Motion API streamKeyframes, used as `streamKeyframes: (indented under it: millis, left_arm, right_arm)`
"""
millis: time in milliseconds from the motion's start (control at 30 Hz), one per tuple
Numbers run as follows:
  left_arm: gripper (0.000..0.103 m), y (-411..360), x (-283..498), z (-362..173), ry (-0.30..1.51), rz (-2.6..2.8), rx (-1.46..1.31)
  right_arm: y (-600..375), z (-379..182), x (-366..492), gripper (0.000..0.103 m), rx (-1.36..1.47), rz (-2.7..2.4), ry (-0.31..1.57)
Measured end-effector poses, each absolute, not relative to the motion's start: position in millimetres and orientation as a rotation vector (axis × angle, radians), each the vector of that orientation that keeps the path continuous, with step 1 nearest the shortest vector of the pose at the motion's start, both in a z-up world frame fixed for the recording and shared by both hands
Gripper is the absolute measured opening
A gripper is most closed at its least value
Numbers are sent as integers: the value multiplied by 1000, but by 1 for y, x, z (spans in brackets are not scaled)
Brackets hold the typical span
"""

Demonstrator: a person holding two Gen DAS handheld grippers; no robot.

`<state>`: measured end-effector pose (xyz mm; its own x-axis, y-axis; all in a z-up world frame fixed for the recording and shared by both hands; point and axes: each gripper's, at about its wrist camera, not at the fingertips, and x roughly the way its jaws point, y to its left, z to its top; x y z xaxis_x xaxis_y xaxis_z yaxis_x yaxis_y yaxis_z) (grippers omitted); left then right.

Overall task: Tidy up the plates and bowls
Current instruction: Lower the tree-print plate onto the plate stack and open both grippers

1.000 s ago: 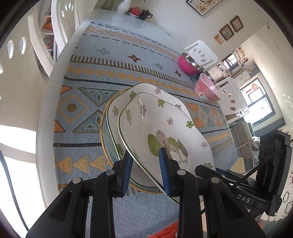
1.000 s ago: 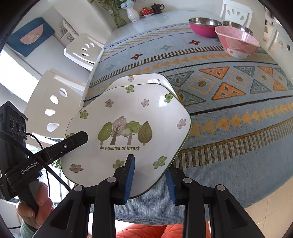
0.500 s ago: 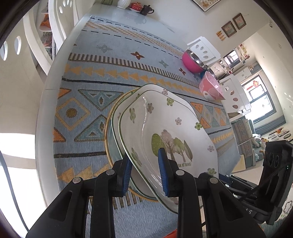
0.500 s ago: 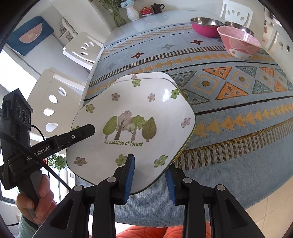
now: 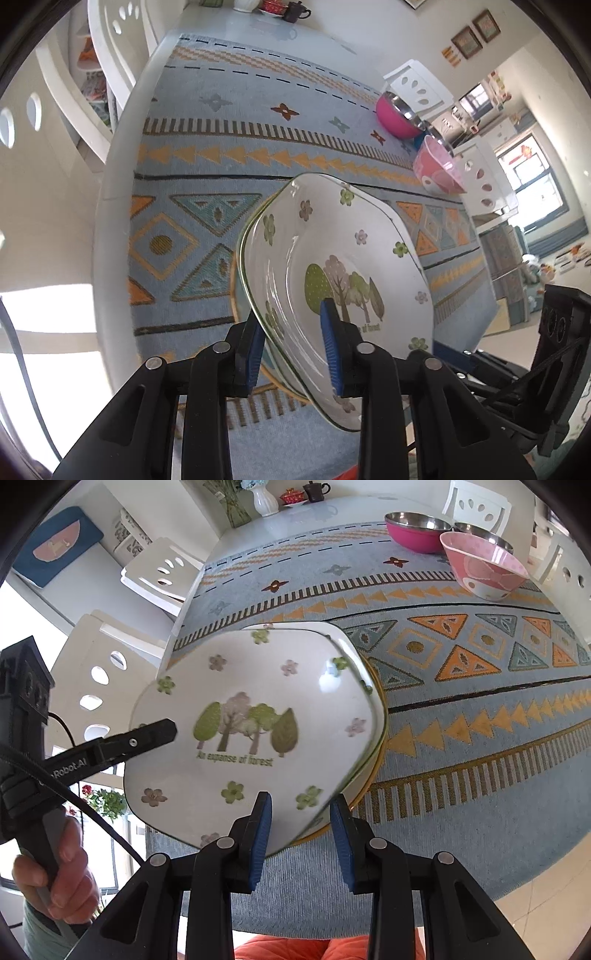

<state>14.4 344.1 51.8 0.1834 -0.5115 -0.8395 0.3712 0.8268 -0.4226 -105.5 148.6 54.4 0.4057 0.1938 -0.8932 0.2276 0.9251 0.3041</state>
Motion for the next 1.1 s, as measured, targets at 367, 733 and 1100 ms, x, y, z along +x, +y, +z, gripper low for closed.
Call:
streamKeyframes:
  millis: [367, 733, 1100]
  left_arm:
    - [29, 358, 24, 54, 1209, -572, -130]
    - [29, 350, 28, 49, 1229, -573, -141]
    - [29, 342, 24, 61, 1200, -559, -105]
  right_arm:
    - [153, 59, -101, 32, 358, -39, 1141]
    - [116, 63, -104, 33, 441, -125, 1114]
    - [112, 66, -105, 33, 451, -92, 1116]
